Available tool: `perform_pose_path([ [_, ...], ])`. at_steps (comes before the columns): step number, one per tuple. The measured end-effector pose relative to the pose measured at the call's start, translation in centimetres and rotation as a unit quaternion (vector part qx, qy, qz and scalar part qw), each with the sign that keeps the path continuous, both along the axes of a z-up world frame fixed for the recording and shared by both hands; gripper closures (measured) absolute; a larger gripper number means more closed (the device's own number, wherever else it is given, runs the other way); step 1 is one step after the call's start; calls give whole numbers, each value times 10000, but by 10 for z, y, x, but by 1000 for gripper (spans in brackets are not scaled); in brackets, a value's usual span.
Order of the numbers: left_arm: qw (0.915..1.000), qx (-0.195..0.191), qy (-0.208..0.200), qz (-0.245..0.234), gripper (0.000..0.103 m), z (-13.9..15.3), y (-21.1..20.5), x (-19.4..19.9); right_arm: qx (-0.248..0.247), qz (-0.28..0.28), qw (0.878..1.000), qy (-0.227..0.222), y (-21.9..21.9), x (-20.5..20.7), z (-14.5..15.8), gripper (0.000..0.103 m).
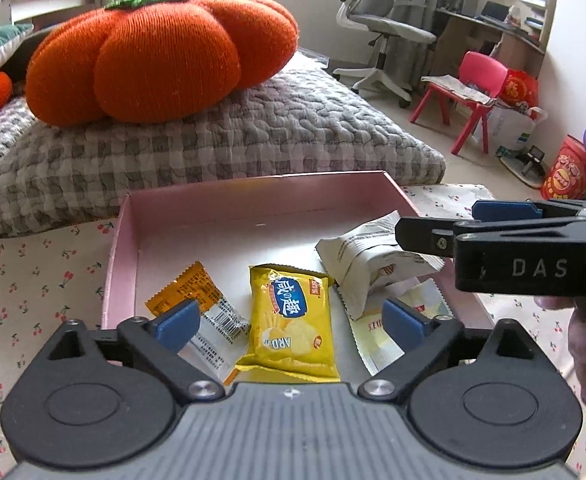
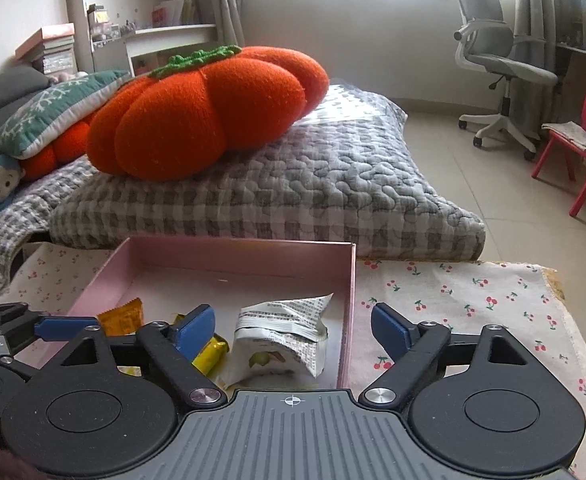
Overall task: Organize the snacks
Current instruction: 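Carry both packets into the pink box and open both grippers, then withdraw both grippers from the box back toward the snack pile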
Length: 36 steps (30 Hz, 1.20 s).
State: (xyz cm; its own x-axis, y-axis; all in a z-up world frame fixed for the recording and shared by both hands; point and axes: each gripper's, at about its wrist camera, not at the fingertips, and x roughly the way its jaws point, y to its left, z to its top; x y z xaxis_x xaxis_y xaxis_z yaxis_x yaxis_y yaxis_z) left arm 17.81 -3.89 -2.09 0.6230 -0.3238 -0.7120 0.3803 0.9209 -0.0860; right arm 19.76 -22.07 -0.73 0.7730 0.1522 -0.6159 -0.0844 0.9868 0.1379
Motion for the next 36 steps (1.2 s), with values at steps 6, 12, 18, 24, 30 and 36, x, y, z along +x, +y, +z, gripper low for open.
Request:
perform_pose_path([
  [6,9999,71,-145,-22,1,10,6,-17,13,45,9999,-88,-1,-19,14,7],
  [12,9997,25,-229,28,1,19,17,-31,33,45,9999,-107,-5,-40,24,5],
  [18,9996,-21,-279,75,1,25,26,-46,80,22,9999,-95,-7,-58,29,5],
  [24,9994,7,-339,109,1,30,33,-60,233,70,9997,-39,-10,-75,35,5],
  [30,9992,89,-344,174,1,33,39,-71,387,211,9990,36,-12,-93,37,4],
  [36,9990,267,-347,113,1,30,43,-85,363,322,9987,159,-11,-108,33,4],
])
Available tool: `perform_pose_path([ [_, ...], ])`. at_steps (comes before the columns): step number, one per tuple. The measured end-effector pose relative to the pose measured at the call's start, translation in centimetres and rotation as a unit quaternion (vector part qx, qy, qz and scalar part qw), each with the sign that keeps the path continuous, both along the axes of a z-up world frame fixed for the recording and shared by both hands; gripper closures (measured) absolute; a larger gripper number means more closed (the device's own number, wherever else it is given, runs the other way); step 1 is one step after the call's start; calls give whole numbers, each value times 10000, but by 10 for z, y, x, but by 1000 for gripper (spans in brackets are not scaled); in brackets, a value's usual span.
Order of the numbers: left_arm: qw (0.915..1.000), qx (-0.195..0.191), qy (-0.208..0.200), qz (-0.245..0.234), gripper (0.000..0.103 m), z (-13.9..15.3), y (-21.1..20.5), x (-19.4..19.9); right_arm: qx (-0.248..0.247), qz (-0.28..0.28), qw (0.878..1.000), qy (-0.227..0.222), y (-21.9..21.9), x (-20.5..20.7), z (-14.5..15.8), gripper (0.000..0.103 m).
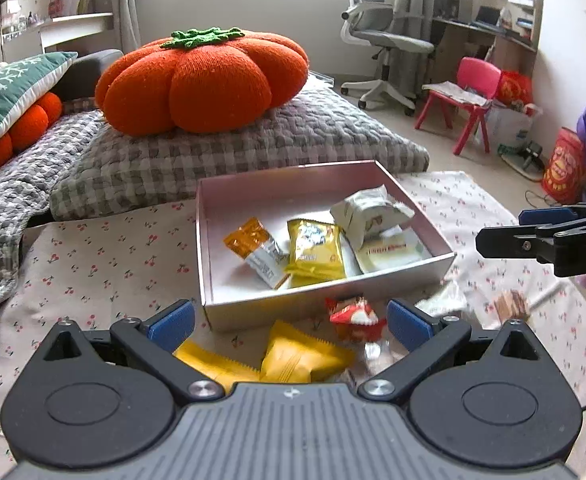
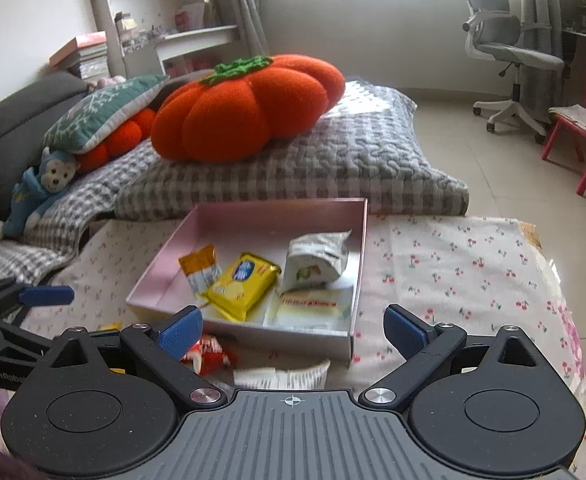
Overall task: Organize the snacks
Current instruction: 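Withdraw both grippers from the box back toward the snack pile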
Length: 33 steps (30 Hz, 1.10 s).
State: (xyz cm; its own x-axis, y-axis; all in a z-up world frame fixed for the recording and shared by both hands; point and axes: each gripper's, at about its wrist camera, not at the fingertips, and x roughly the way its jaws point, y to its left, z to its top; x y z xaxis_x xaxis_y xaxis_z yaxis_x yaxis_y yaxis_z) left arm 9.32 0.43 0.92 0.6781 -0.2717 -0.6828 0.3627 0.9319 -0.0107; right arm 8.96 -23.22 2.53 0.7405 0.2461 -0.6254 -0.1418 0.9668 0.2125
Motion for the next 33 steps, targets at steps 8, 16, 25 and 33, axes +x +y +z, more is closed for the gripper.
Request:
perform_pose_path([
  [8,10000,11,79,-29,0,-16,20,-17,52,-10,9998,166,-5,-25,-21,4],
  [16,9999,133,67,-38,1,-34,41,-37,-223,21,9994,258,-2,-53,-54,4],
  [25,9998,195,30,-1,1,-47,66,-51,-570,156,9979,273,-3,-72,-72,4],
  [33,9989,353,66,287,1,-59,89,-49,-649,37,9974,322,1,-74,-84,0],
])
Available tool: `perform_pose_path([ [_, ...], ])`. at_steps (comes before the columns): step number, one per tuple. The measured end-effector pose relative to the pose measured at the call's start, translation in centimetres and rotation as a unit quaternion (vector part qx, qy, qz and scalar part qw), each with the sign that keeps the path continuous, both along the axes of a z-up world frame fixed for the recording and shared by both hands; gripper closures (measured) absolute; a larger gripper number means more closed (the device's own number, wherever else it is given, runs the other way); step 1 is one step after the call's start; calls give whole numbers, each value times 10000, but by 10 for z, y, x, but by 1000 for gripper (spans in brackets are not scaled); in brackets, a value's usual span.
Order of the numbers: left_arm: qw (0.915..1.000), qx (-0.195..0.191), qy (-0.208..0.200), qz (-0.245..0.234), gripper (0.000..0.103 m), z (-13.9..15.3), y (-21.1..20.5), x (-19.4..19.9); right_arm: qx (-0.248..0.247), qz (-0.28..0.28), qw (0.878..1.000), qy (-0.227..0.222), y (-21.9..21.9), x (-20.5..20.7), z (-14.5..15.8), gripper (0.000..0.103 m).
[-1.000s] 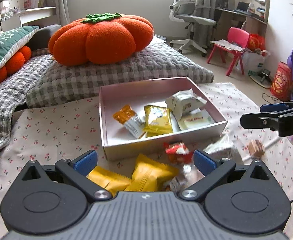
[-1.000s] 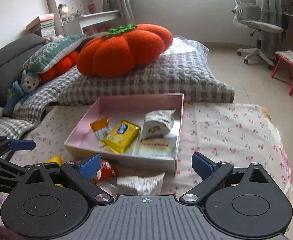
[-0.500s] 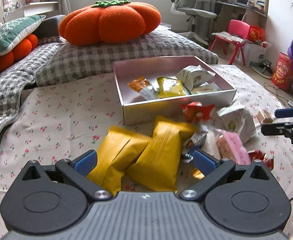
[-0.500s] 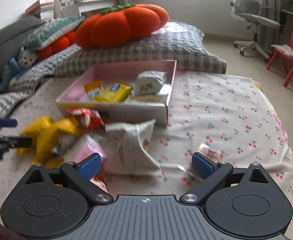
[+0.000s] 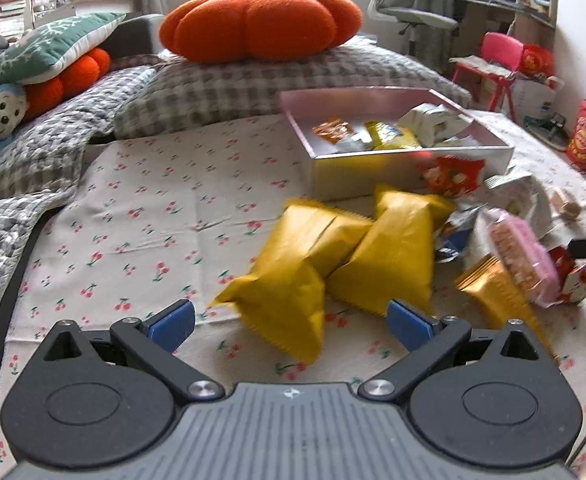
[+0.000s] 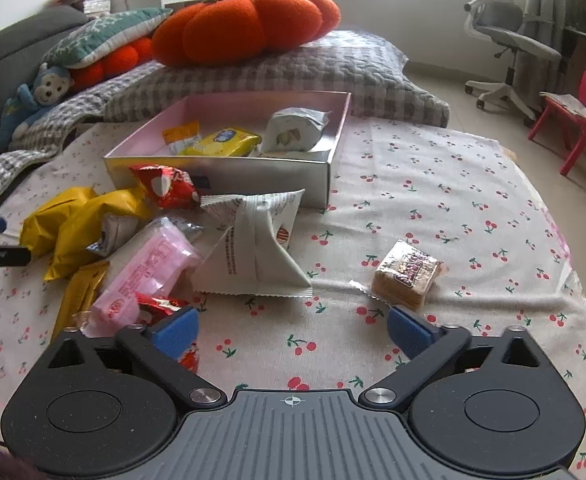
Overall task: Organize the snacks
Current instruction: 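Withdraw both grippers from the box back toward the snack pile, then grasp a yellow pillow packet with the left gripper while the right grasps a white packet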
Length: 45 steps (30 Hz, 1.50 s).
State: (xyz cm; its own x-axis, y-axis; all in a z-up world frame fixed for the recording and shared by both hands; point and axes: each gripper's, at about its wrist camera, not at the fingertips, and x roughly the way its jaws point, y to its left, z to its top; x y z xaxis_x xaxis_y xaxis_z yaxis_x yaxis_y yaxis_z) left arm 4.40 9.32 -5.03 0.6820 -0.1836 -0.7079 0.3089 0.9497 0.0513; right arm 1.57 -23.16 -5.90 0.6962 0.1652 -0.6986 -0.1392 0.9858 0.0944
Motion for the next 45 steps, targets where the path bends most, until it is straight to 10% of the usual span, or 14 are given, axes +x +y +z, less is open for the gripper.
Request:
perform_pose_path([
  [15,9999,-89,-65,21,5,-8,12,23,53,-45,10000,19,7,20,1,0],
  [29,9967,-583,536,-197,51,-9,7,51,413,-190,9987,210,13,61,0,0],
  [36,9956,-634,678,-95,53,-11,10,55,386,-275,9986,242,13,72,-5,3],
  [45,9956,-569,733,95,54,-11,7,58,224,-177,9991,301,21,72,-10,26],
])
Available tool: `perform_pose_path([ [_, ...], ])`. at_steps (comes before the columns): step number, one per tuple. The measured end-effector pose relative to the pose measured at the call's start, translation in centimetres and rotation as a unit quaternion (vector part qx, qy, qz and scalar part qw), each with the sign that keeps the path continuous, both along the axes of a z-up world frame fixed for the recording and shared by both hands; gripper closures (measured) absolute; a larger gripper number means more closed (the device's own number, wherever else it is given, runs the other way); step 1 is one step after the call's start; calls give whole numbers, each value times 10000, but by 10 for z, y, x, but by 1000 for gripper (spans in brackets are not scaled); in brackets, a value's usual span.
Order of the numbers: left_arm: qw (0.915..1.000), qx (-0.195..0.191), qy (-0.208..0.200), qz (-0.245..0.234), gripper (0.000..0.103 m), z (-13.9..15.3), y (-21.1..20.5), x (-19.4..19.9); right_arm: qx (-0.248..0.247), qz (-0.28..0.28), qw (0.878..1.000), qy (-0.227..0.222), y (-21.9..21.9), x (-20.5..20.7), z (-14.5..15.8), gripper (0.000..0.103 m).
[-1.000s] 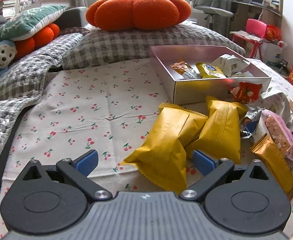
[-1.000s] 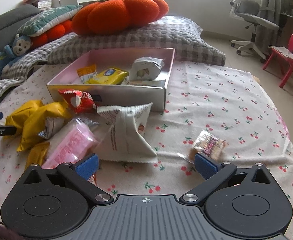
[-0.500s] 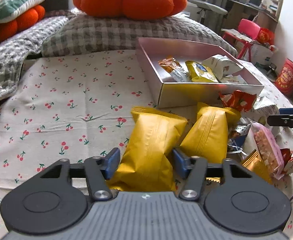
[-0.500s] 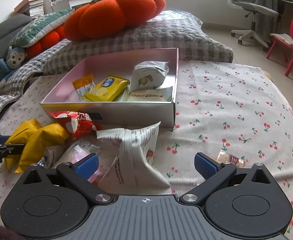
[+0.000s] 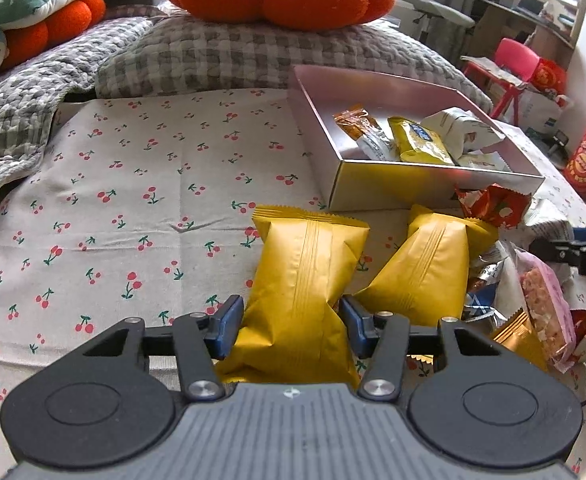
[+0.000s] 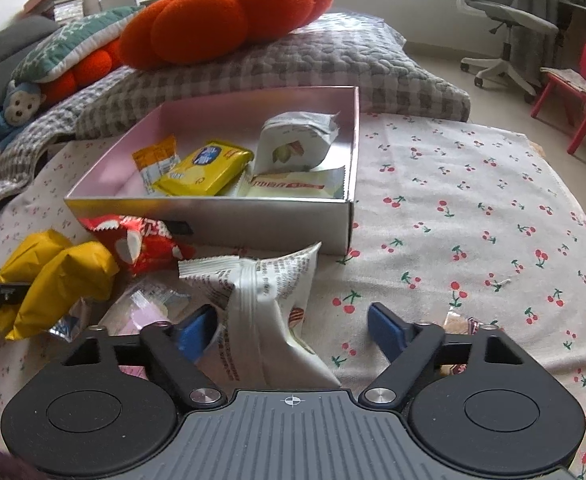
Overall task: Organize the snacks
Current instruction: 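Grasp a yellow pillow packet with the left gripper while the right grasps a white packet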
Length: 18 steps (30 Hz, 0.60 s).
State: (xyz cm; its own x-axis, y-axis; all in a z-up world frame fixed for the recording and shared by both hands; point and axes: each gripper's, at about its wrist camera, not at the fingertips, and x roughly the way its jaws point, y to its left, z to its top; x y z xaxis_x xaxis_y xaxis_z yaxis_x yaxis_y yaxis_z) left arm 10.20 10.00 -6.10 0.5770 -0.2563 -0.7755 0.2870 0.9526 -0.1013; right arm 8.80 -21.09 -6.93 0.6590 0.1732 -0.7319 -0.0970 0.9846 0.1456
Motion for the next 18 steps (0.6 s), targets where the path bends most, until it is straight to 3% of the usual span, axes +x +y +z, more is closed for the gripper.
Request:
perform_pose_path([
  [8,9998,125,61,154,56,0,-4,4,-22,255,9997,-22,9,-3,2,63],
  [18,9992,151,65,366,61,2,-3,6,-43,284,9996,-77,10,-4,6,66],
])
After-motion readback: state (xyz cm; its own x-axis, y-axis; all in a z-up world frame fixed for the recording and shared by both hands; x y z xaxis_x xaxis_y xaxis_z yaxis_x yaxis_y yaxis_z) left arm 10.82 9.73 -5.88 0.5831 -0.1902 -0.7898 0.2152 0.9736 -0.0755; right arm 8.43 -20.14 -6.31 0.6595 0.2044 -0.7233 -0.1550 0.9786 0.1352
